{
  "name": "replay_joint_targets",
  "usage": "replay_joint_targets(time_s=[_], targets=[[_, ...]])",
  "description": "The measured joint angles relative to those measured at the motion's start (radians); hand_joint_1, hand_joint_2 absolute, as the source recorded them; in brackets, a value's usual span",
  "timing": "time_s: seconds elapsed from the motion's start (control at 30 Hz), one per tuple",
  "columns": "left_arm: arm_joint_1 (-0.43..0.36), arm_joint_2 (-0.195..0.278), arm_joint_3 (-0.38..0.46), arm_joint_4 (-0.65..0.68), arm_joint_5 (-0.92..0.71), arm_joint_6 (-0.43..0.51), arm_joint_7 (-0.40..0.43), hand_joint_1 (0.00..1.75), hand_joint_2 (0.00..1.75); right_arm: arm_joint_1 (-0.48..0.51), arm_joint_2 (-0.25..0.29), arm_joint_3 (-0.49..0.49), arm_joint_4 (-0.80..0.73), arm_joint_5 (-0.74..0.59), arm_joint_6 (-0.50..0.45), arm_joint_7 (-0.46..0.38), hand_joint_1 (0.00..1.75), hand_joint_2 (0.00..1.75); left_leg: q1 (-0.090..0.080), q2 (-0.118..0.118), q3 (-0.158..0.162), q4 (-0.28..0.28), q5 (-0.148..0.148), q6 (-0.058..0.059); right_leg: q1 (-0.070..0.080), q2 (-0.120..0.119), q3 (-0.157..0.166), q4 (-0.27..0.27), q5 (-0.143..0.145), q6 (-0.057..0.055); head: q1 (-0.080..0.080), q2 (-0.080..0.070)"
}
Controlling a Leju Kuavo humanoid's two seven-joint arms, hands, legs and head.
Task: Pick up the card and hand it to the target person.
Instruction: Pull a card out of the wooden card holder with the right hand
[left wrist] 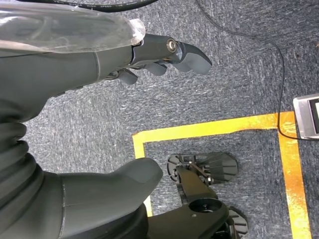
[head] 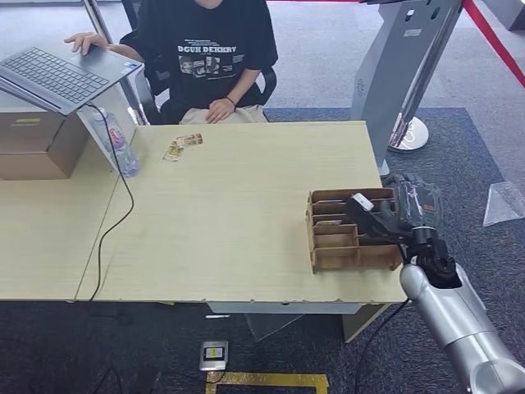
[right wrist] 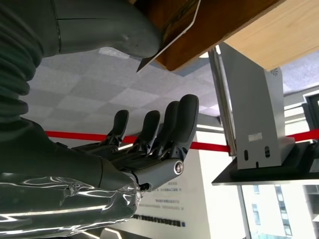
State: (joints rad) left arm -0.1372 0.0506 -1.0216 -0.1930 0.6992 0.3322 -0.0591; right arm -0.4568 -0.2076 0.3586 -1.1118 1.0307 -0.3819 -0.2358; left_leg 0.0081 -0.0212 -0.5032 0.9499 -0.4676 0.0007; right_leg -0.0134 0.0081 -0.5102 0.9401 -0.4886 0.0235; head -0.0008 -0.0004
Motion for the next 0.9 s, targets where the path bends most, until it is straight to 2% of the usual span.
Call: replay_joint_targets(time_s=[0.33, 0.57, 0.9], targets=[[0.001, -0.001, 0.000, 0.000, 0.001, 0.002, 0.000, 0.00, 1.75, -0.004, 0.000, 0.009, 0.012, 0.003, 0.001, 0.003, 0.86, 1.75, 0.000, 0.000, 0.000, 0.000, 0.000, 0.000, 0.000, 0.000, 0.000, 0.000, 0.000, 0.000, 0.000, 0.000], [0.002, -0.001, 0.000, 0.000, 0.002, 0.003, 0.000, 0.00, 1.75, -0.005, 0.000, 0.018, 0.014, 0.018, 0.007, 0.019, 1.01, 1.75, 0.000, 0.000, 0.000, 0.000, 0.000, 0.000, 0.000, 0.000, 0.000, 0.000, 0.000, 0.000, 0.000, 0.000], [0.002, -0.001, 0.000, 0.000, 0.002, 0.003, 0.000, 0.00, 1.75, -0.006, 0.000, 0.025, 0.015, 0.032, 0.012, 0.036, 1.02, 1.75, 0.000, 0.000, 0.000, 0.000, 0.000, 0.000, 0.000, 0.000, 0.000, 0.000, 0.000, 0.000, 0.000, 0.000]])
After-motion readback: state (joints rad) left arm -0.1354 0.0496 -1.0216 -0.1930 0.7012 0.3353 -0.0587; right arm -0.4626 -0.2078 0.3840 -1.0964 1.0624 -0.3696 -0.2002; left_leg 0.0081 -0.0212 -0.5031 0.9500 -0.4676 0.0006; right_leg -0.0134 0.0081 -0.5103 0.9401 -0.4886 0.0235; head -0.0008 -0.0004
